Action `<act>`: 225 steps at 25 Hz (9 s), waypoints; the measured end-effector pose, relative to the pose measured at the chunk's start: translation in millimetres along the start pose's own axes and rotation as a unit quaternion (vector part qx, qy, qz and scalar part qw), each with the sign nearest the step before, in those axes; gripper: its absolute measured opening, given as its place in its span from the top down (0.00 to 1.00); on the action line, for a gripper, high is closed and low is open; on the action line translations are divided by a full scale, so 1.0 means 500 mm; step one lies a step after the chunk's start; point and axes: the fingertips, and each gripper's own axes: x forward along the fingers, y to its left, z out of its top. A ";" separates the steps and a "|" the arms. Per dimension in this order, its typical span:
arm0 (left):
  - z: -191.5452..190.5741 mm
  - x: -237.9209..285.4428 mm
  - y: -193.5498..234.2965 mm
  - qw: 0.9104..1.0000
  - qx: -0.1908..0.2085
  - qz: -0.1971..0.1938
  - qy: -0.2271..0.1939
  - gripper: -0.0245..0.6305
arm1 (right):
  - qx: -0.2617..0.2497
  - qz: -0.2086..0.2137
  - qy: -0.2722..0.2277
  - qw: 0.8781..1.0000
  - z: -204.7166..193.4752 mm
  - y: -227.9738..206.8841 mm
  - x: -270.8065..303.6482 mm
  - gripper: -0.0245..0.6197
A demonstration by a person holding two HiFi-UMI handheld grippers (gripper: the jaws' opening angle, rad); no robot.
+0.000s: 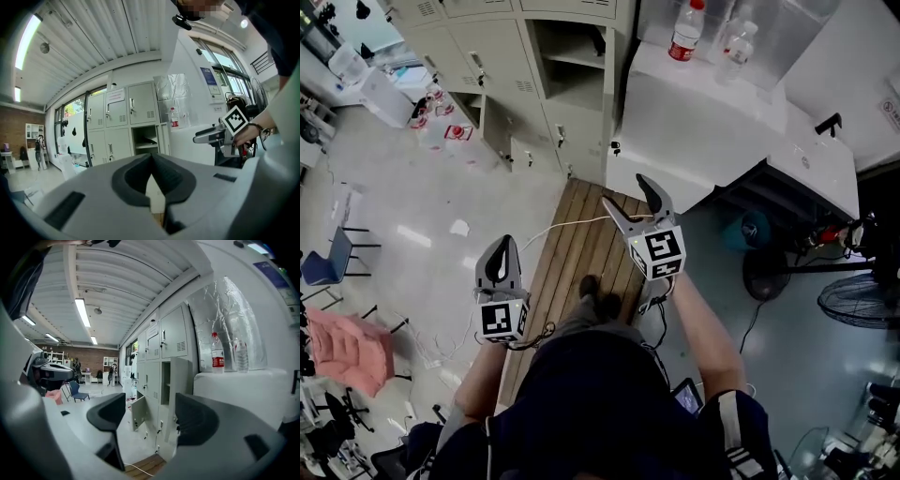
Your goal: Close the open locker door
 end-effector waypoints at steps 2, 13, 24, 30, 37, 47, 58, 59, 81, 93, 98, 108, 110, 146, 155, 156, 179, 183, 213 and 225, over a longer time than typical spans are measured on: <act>0.003 0.032 0.004 1.000 0.002 -0.006 -0.002 0.96 | -0.001 0.000 0.005 1.000 -0.009 -0.020 0.037 0.44; 0.009 0.168 0.064 1.000 0.011 -0.014 -0.004 0.96 | -0.005 0.023 0.032 0.999 -0.075 -0.108 0.214 0.49; 0.006 0.258 0.072 0.999 0.022 0.023 0.016 0.96 | -0.014 0.102 0.062 0.993 -0.149 -0.166 0.322 0.59; 0.001 0.279 0.087 0.999 0.019 0.042 0.024 0.96 | -0.024 0.142 0.075 0.987 -0.167 -0.169 0.356 0.64; 0.002 0.302 0.086 0.998 0.021 0.046 0.030 0.96 | -0.030 0.173 0.077 0.981 -0.170 -0.160 0.366 0.73; -0.004 0.323 0.082 0.998 0.022 0.048 0.031 0.96 | -0.020 0.165 0.067 0.984 -0.171 -0.155 0.373 0.74; -0.010 0.355 0.086 0.996 0.026 0.080 0.019 0.96 | -0.020 0.159 0.046 0.986 -0.162 -0.132 0.394 0.75; -0.013 0.356 0.086 0.996 0.024 0.083 0.019 0.96 | -0.020 0.159 0.045 0.986 -0.162 -0.131 0.395 0.75; -0.088 0.478 0.217 0.996 0.000 -0.080 -0.039 0.96 | -0.008 0.039 0.007 0.999 -0.133 -0.050 0.512 0.75; -0.120 0.515 0.363 0.988 0.017 -0.148 -0.043 0.96 | -0.001 -0.047 0.005 0.999 -0.111 -0.019 0.627 0.75; -0.129 0.525 0.400 0.987 0.015 -0.156 -0.045 0.96 | 0.001 -0.074 0.004 0.997 -0.105 -0.013 0.675 0.76; -0.134 0.573 0.427 0.989 0.016 -0.140 -0.037 0.96 | -0.006 -0.080 0.008 0.997 -0.089 -0.013 0.755 0.77; -0.127 0.589 0.432 0.990 0.016 -0.132 -0.037 0.96 | -0.004 -0.082 0.008 0.997 -0.085 -0.016 0.771 0.78; -0.149 0.802 0.545 0.966 0.007 -0.245 -0.085 0.96 | -0.006 -0.142 -0.036 0.989 -0.058 -0.078 0.942 0.80; -0.158 0.839 0.613 0.946 0.014 -0.311 -0.088 0.96 | 0.010 -0.176 -0.045 0.983 -0.055 -0.104 0.975 0.80; -0.161 0.842 0.616 0.944 0.015 -0.318 -0.088 0.96 | 0.011 -0.181 -0.045 0.982 -0.055 -0.106 0.977 0.80; -0.150 0.914 0.512 0.926 0.026 -0.369 -0.077 0.96 | 0.001 -0.152 -0.065 0.986 -0.048 -0.123 0.999 0.81; -0.138 0.917 0.507 0.930 0.022 -0.359 -0.079 0.96 | 0.006 -0.147 -0.067 0.987 -0.049 -0.126 1.001 0.82; -0.156 0.949 0.519 0.934 0.021 -0.351 -0.069 0.96 | -0.001 -0.212 -0.040 0.976 -0.041 -0.139 1.013 0.82; -0.160 0.968 0.532 0.934 0.019 -0.350 -0.069 0.96 | 0.000 -0.255 -0.047 0.966 -0.039 -0.162 1.037 0.83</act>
